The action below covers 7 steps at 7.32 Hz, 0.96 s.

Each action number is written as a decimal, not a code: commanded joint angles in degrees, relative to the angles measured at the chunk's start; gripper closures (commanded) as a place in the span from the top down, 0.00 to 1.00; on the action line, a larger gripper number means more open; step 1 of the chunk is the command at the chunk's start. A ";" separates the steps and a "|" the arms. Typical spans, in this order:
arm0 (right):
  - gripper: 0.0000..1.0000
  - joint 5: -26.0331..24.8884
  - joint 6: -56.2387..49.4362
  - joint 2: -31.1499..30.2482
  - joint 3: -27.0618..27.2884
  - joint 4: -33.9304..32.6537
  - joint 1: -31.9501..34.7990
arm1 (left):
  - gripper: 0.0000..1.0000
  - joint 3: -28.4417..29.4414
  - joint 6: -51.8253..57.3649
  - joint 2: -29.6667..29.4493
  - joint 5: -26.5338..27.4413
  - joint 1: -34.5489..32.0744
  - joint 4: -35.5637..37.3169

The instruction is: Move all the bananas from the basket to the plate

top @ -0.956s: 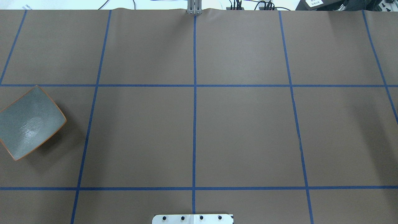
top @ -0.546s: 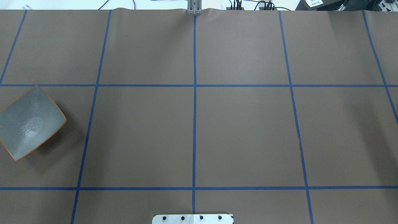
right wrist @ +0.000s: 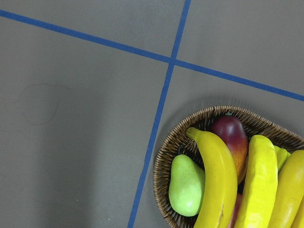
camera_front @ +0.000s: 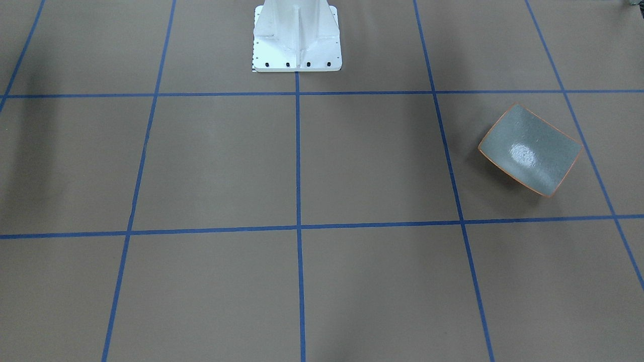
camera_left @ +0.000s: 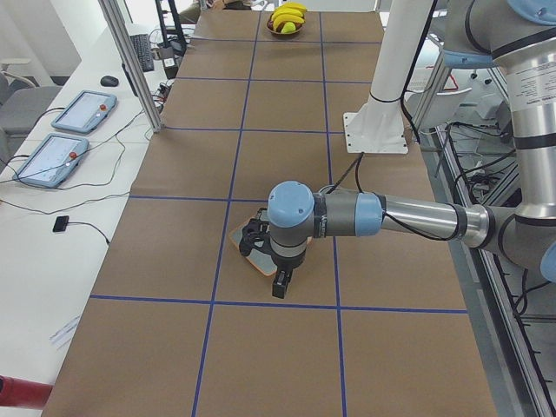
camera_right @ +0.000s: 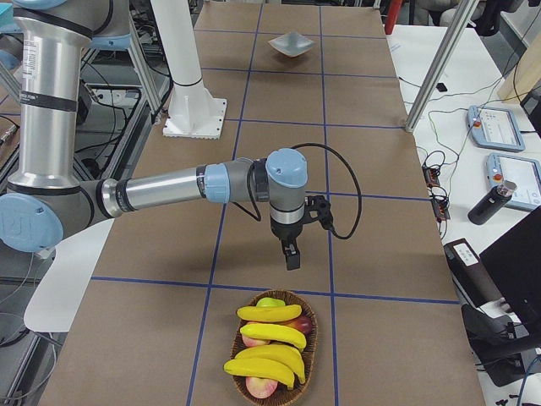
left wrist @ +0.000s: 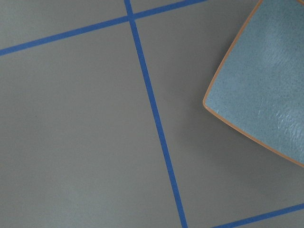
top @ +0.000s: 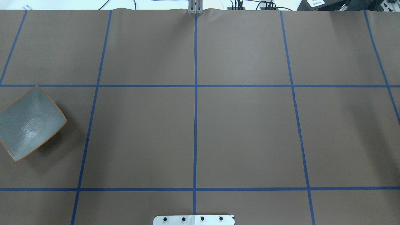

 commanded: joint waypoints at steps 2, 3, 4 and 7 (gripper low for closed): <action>1.00 1.98 -0.02 0.66 -4.53 12.61 0.01 | 1.00 1.31 -0.03 -2.97 0.01 -0.91 -6.39; 1.00 2.78 -0.37 0.57 -5.50 12.97 0.01 | 1.00 1.67 -0.12 -2.98 -0.07 -0.91 -6.67; 1.00 3.05 -0.72 0.31 -6.03 13.40 -0.07 | 1.00 1.67 -0.03 -2.89 -0.16 -0.91 -6.67; 1.00 12.60 -6.00 3.02 -26.62 29.17 -0.08 | 1.00 1.58 -0.03 -2.81 -0.42 -0.91 -6.67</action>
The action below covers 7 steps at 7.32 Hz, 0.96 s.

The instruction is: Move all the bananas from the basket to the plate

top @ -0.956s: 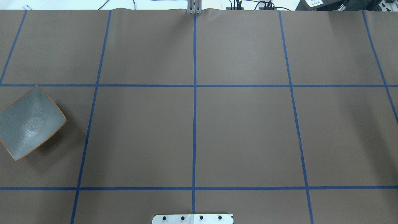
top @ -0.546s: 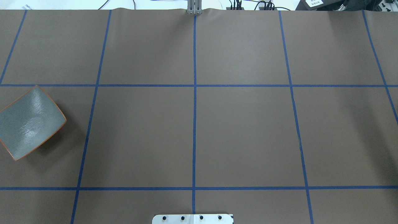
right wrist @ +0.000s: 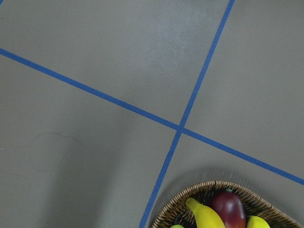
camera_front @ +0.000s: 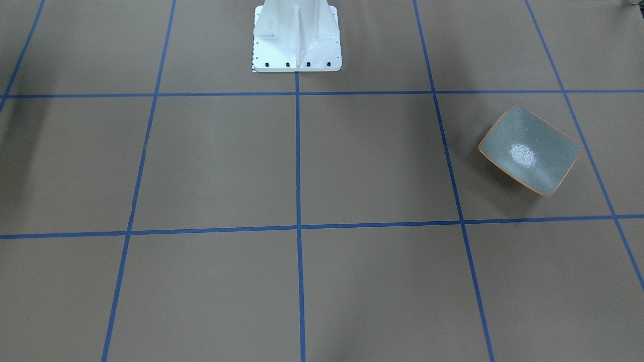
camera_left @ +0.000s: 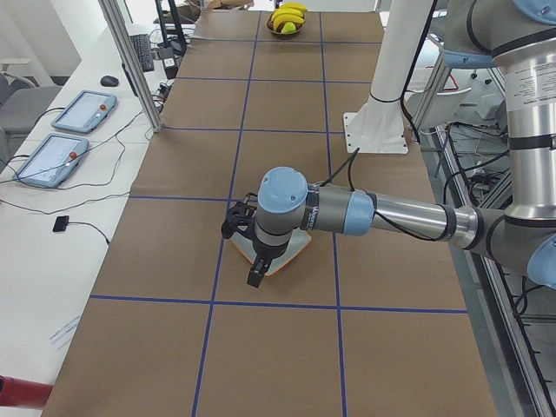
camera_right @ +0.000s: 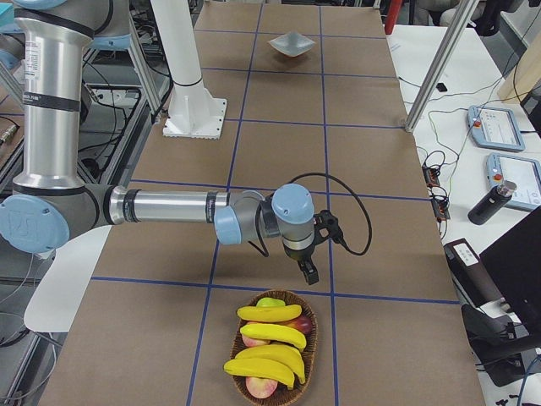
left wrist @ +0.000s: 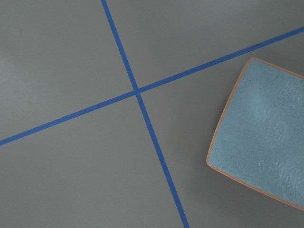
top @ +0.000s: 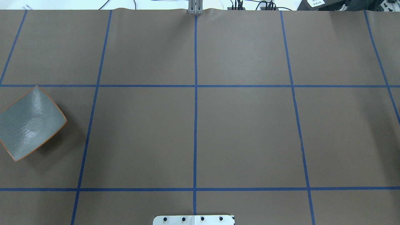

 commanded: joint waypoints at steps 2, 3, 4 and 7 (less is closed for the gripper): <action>1.00 4.63 -1.34 4.10 -15.61 9.08 0.00 | 1.00 -0.14 0.00 -0.02 -0.11 0.00 -0.02; 1.00 4.54 -1.61 4.11 -17.46 9.17 0.00 | 1.00 -0.14 0.00 -0.02 -0.11 0.00 -0.02; 1.00 4.19 -1.70 4.02 -18.17 9.17 0.00 | 1.00 -0.32 0.00 -0.02 -0.11 0.00 -0.11; 0.98 3.84 -1.70 2.36 -18.09 9.34 -0.09 | 1.00 -0.49 0.00 -0.02 -0.20 0.00 -0.11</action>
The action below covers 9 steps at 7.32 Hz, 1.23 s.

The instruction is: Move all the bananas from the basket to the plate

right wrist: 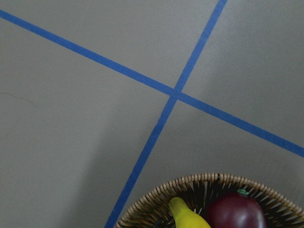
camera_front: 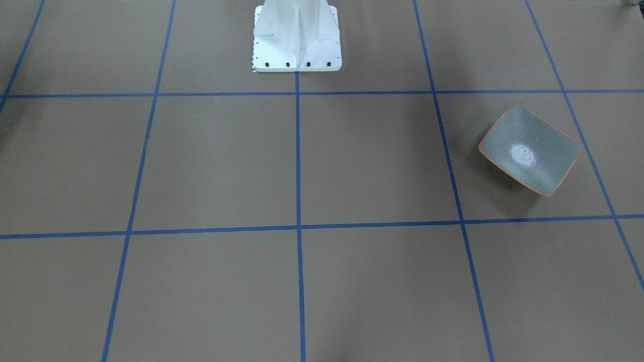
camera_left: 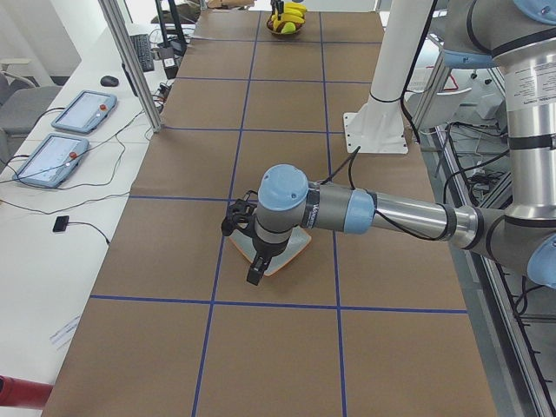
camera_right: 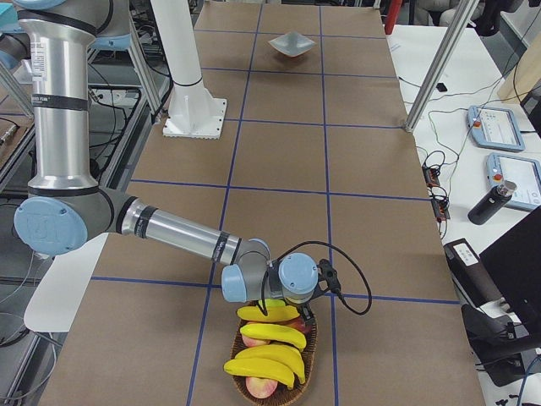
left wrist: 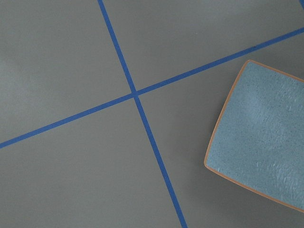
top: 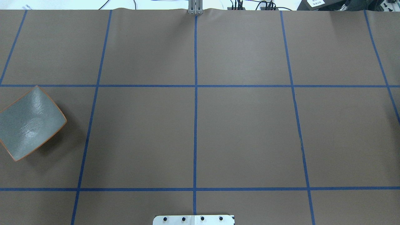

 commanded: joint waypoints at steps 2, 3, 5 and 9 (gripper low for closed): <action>0.92 -3.03 -0.12 -0.88 -0.33 0.18 -0.41 | 1.00 -0.10 0.00 -0.09 -0.01 0.00 -0.01; 0.85 -3.83 -0.12 -0.88 -0.33 0.09 -0.76 | 1.00 -0.19 0.00 -0.09 -0.01 0.00 -0.01; 0.75 -3.84 -0.12 -0.88 -0.33 0.09 -1.81 | 1.00 -0.19 0.00 -0.09 -0.01 0.00 -0.01; 0.38 -3.93 -1.44 -1.58 -0.42 0.70 -2.52 | 1.00 -0.28 0.00 -0.09 -0.01 0.00 -0.01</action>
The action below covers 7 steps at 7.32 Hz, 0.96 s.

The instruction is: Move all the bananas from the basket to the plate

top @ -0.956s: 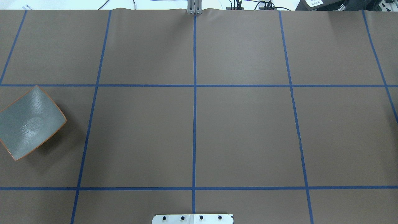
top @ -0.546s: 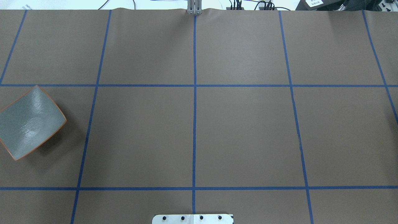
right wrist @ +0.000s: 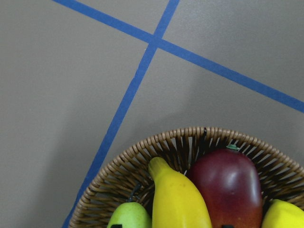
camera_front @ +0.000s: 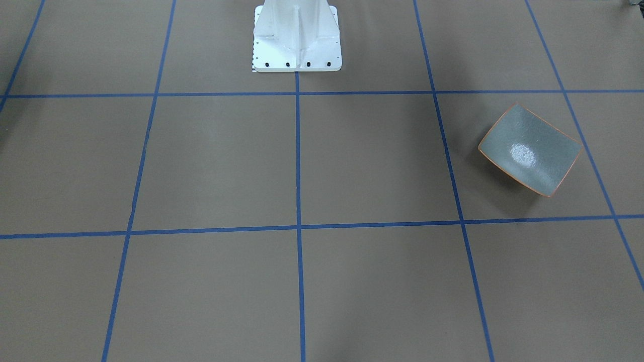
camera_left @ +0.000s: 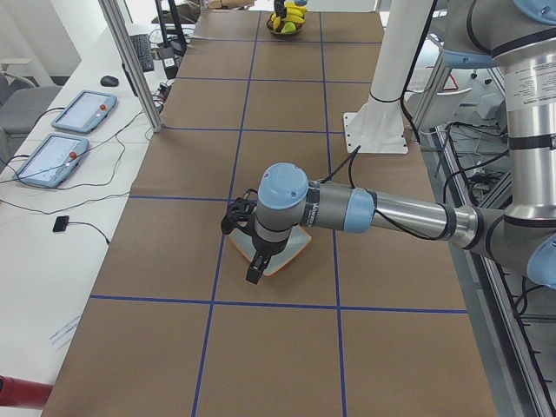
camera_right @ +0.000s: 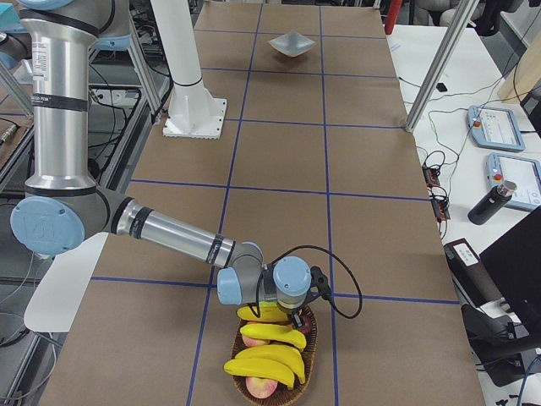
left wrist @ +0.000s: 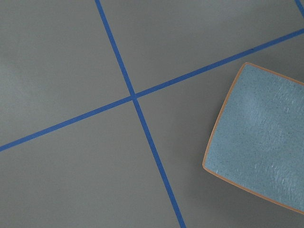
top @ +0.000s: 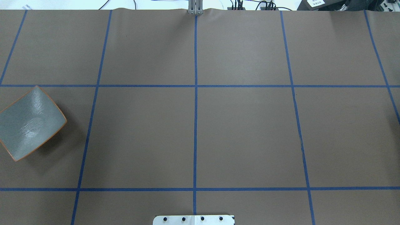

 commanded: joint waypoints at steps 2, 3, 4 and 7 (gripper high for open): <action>0.00 -0.21 -0.45 -0.30 0.49 0.26 -0.02 | 1.00 -0.06 0.00 0.00 0.00 0.00 0.00; 0.00 -0.12 -0.45 -0.30 1.28 0.26 0.07 | 1.00 0.03 0.00 0.00 0.00 0.00 0.00; 0.00 0.31 -0.19 0.05 3.20 -0.18 0.15 | 1.00 0.11 0.00 0.00 0.00 0.00 0.00; 0.00 1.11 1.21 2.85 17.39 -15.63 1.65 | 1.00 -0.58 0.26 0.00 -0.09 0.00 -0.96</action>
